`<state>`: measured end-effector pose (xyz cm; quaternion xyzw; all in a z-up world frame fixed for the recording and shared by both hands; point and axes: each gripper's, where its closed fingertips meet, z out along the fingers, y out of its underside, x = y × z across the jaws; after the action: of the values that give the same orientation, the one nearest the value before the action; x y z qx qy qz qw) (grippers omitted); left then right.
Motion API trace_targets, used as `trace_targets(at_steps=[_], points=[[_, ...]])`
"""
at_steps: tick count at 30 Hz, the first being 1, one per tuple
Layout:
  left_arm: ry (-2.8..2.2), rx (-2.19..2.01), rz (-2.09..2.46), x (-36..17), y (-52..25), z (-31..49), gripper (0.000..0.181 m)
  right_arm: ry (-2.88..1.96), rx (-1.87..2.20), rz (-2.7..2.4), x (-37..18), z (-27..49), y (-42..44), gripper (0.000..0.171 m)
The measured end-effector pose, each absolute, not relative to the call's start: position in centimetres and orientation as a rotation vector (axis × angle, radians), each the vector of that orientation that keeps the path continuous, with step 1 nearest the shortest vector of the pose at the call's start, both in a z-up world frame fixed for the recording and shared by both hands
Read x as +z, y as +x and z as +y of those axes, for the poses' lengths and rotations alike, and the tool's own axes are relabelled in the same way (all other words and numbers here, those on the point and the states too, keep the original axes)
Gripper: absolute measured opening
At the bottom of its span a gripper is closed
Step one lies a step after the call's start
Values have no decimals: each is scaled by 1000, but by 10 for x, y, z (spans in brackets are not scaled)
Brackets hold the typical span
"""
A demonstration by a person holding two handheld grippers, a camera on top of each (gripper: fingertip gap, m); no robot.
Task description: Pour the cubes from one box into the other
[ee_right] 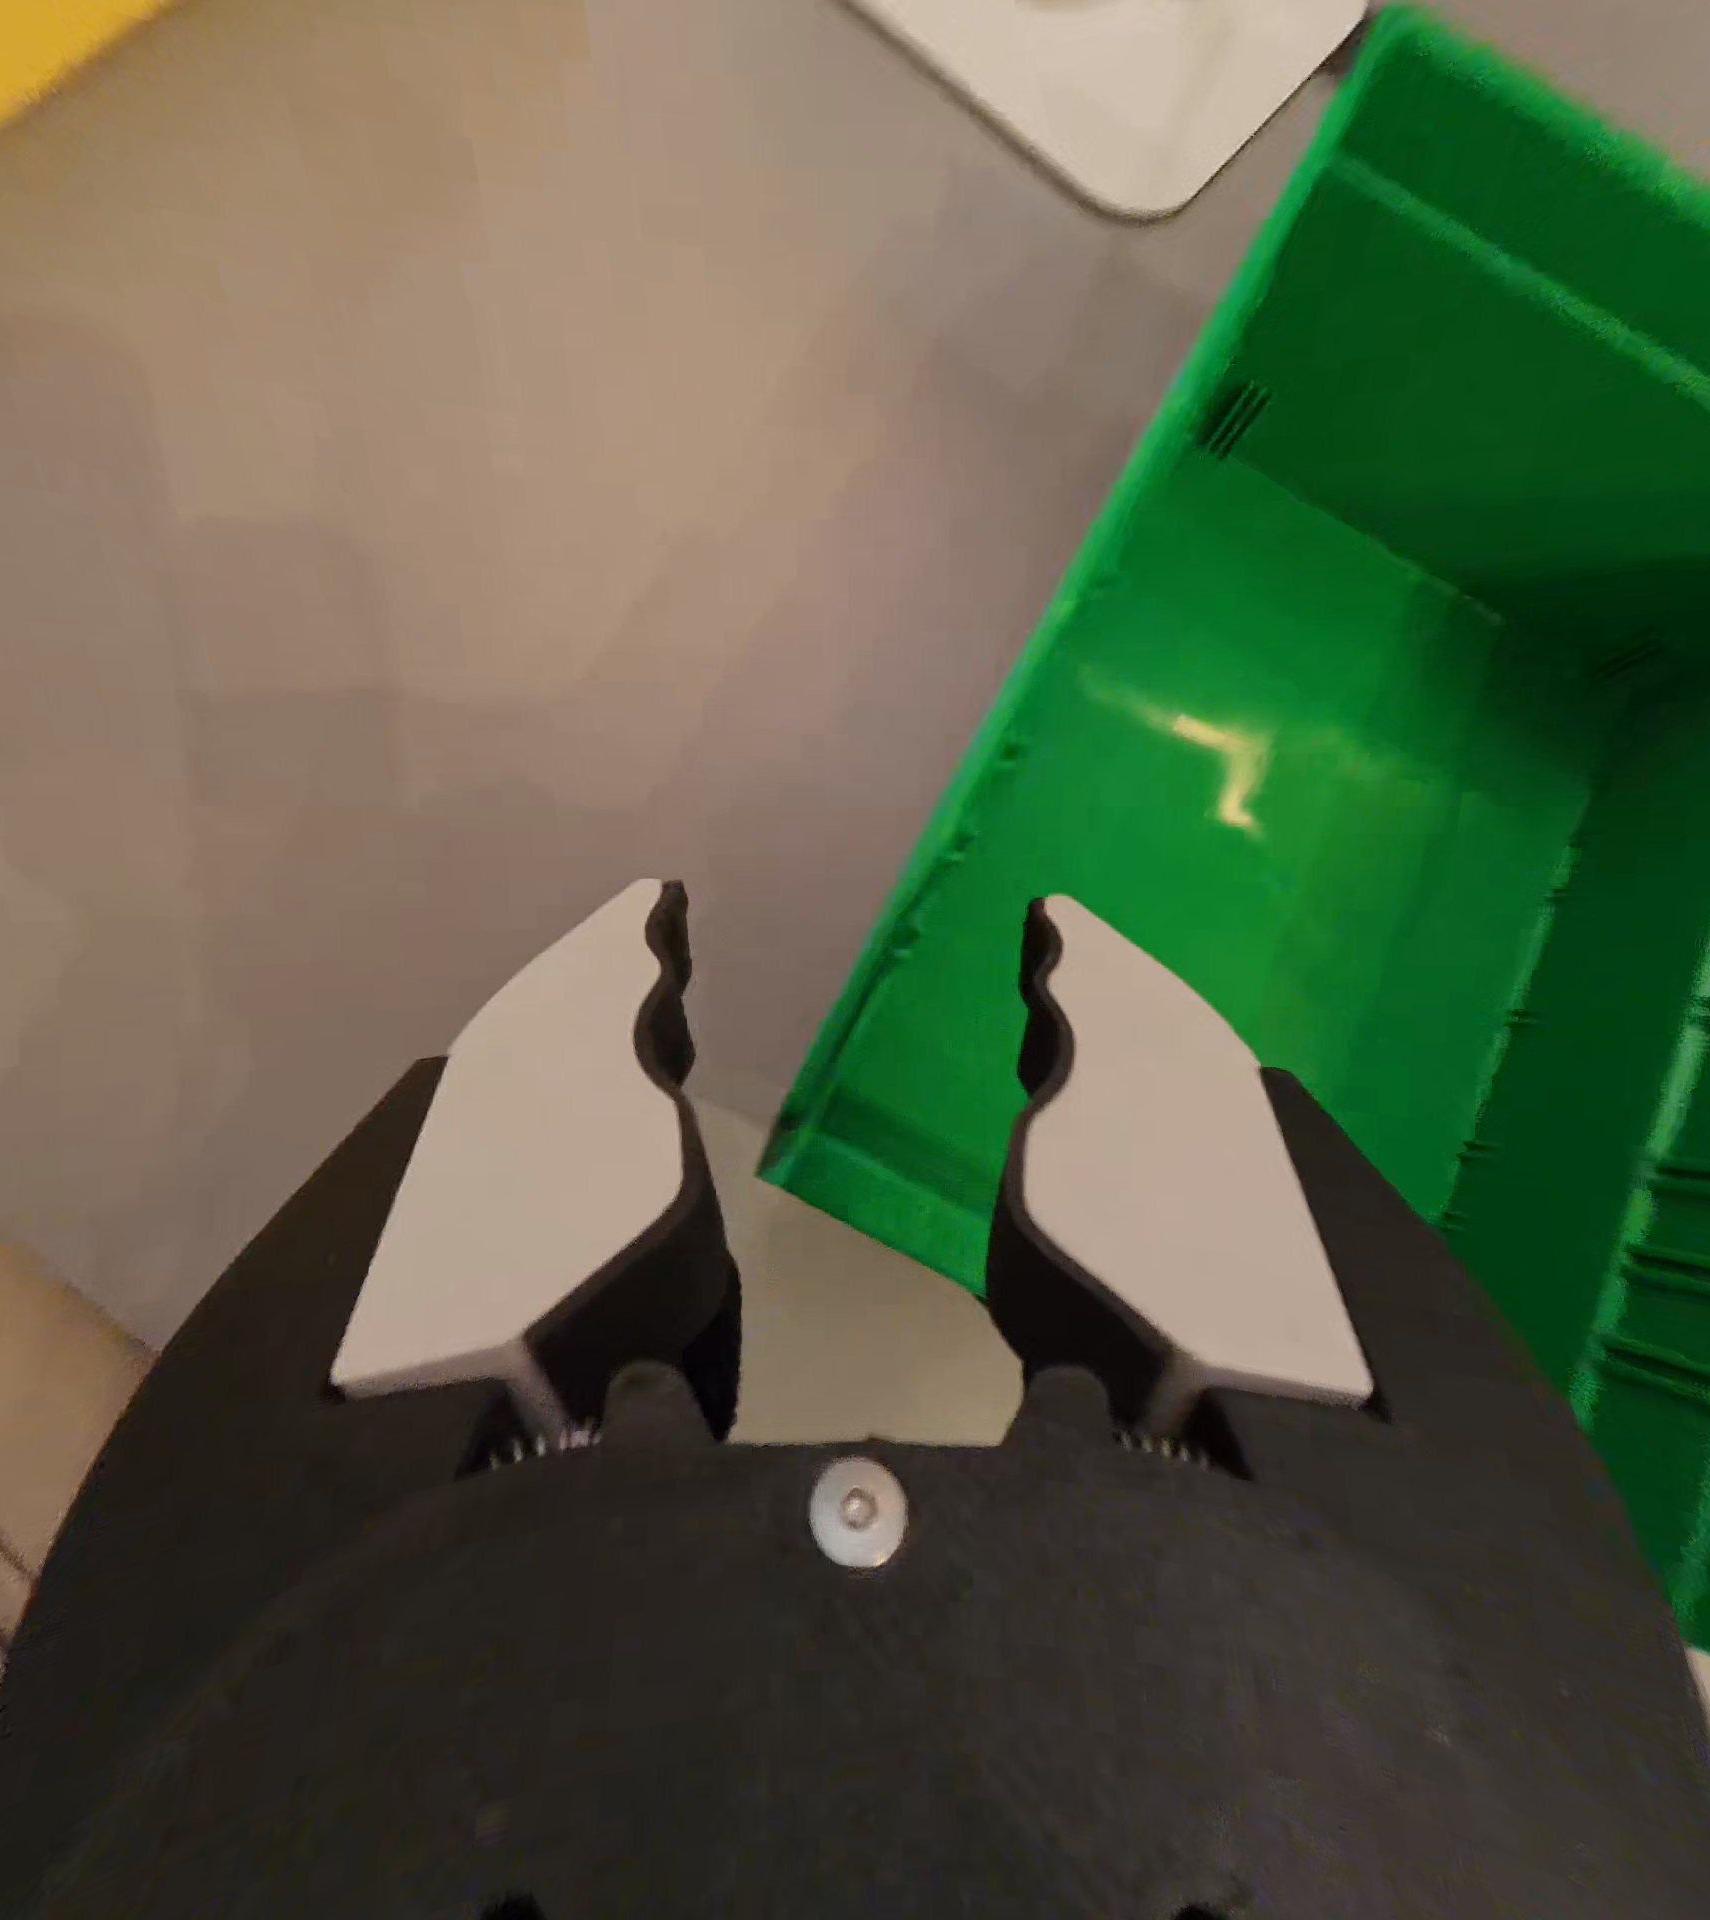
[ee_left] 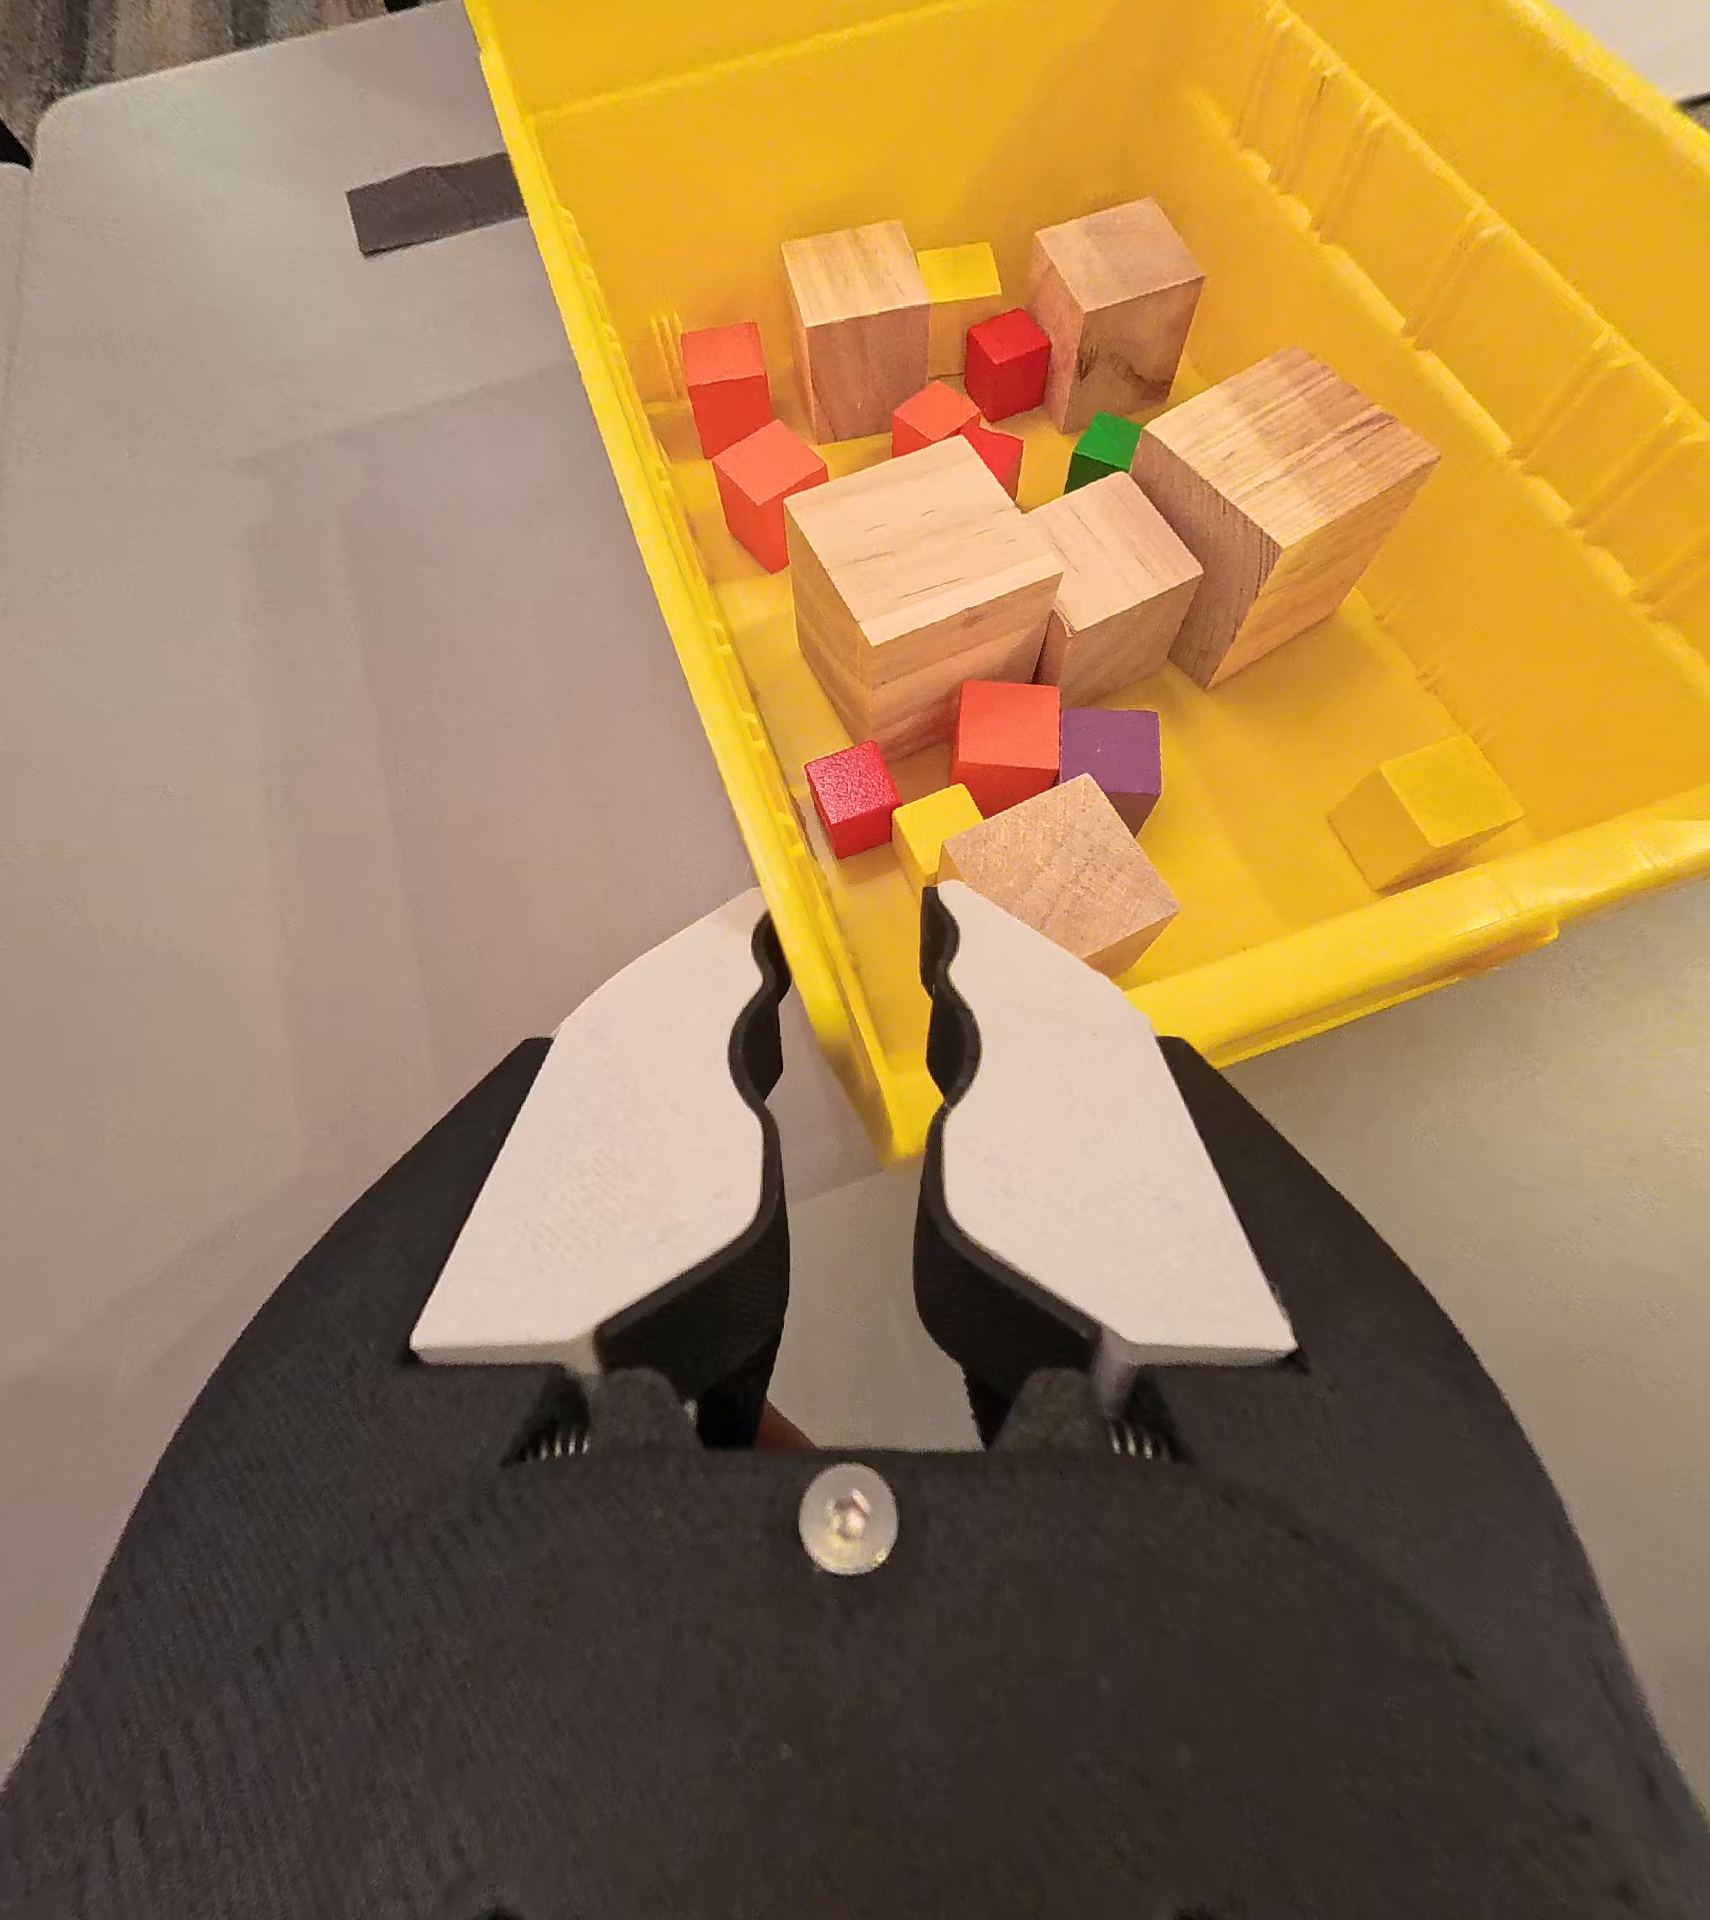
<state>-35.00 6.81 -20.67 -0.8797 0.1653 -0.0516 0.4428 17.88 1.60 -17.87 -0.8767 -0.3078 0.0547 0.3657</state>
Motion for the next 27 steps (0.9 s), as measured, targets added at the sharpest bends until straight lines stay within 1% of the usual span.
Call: trace_targets(at_steps=[2,4,5,6,8,9,10,12,14,16,24,26,27], points=[[-2172,-141,391,-203,-352,68,23,-2202,51,-679,-152,27,218,57],[-2169,-139,378,-201,-356,69,23,-2212,-132,-534,-139,41,284,55],[-2167,-140,375,-201,-357,69,23,-2252,-208,-484,-142,45,318,57],[-2167,-142,374,-201,-357,69,23,-2302,-239,-443,-151,46,345,55],[-2172,-141,373,-202,-357,70,23,-2420,-207,-400,-177,44,377,41],[-2174,-143,374,-203,-356,71,24,-2455,-234,-388,-188,44,390,40],[-2175,-147,375,-204,-355,71,24,-2470,-255,-388,-197,44,398,35],[-2178,-147,374,-204,-355,71,24,-2506,-182,-392,-211,42,396,23],[-2181,-139,367,-205,-357,70,24,-2491,-170,-396,-213,41,392,9],[-2179,-152,357,-204,-358,70,24,-2497,-98,-364,-213,37,385,5],[-2190,-168,385,-207,-353,68,23,-2490,-83,-301,-214,5,364,3],[-2206,-162,399,-210,-352,67,24,-2497,-122,-320,-214,-1,364,8],[-2215,-152,408,-211,-353,66,24,-2471,-173,-315,-208,-1,368,19]])
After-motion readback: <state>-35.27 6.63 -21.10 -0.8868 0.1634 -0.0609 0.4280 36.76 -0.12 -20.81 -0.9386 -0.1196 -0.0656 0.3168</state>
